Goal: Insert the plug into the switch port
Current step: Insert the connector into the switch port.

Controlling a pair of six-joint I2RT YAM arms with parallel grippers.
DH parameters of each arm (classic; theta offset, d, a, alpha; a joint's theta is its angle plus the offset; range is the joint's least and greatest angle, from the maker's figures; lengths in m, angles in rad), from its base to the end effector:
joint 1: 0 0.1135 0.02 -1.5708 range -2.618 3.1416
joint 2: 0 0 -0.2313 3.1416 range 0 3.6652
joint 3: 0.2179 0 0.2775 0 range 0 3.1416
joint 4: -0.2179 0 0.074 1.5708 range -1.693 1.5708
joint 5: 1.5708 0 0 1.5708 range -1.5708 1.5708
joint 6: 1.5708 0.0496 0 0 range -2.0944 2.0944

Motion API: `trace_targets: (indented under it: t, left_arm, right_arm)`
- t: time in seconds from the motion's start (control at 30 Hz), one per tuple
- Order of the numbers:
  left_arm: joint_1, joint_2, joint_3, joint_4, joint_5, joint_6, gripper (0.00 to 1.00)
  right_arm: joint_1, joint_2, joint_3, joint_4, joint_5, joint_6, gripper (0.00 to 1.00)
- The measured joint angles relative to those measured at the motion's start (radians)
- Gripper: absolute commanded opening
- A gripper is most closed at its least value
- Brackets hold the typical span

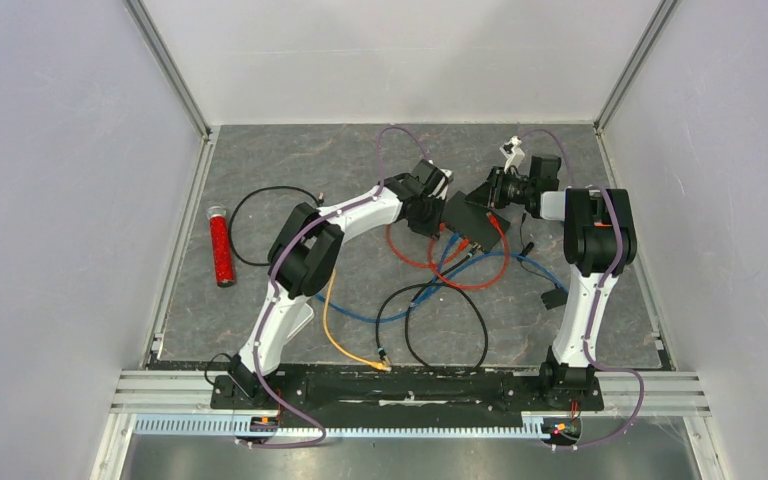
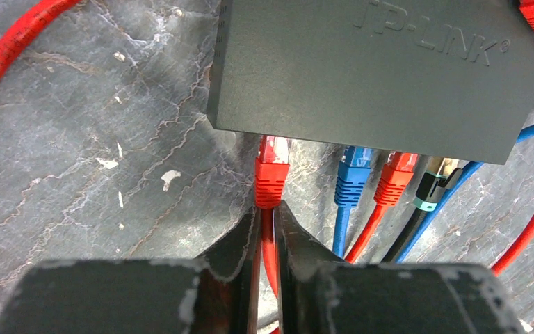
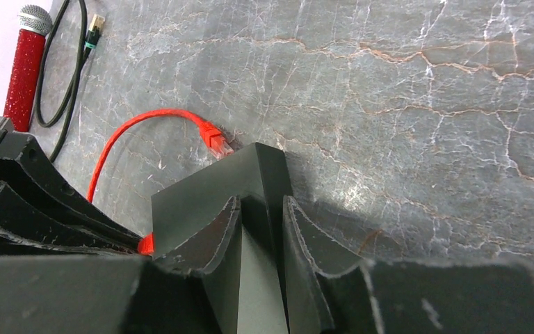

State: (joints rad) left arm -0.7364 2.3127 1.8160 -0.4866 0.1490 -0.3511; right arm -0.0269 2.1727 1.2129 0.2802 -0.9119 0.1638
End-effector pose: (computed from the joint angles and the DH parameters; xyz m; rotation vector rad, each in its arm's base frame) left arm 0.3739 -0.3488 0.1052 0.5669 2.5931 -0.5848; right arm 0.4376 0.0275 0.0511 -0.2883 2.1268 1.0907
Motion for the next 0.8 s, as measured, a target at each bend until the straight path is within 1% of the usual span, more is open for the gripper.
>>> trace_targets:
  t: [0.1, 0.2, 0.33, 0.53, 0.8]
  left_arm:
    - [0.001, -0.003, -0.007, 0.004, 0.0, -0.008, 0.21]
    - [0.002, -0.034, -0.068, 0.063, -0.008, -0.013, 0.24]
    - [-0.001, -0.058, -0.118, 0.122, -0.021, -0.014, 0.28]
    - [-0.003, -0.062, -0.122, 0.128, -0.022, -0.003, 0.32]
    - [-0.011, -0.062, -0.106, 0.108, -0.054, 0.055, 0.33]
  right_arm:
    - [0.0, -0.005, -0.006, 0.006, 0.016, 0.012, 0.24]
    - [-0.001, -0.007, -0.005, 0.001, 0.033, 0.052, 0.25]
    - [-0.003, -0.005, 0.039, -0.08, 0.049, 0.082, 0.27]
    - [-0.003, 0.008, 0.082, -0.158, 0.05, 0.096, 0.29]
    - [-0.003, 0.015, 0.112, -0.213, 0.053, 0.093, 0.34]
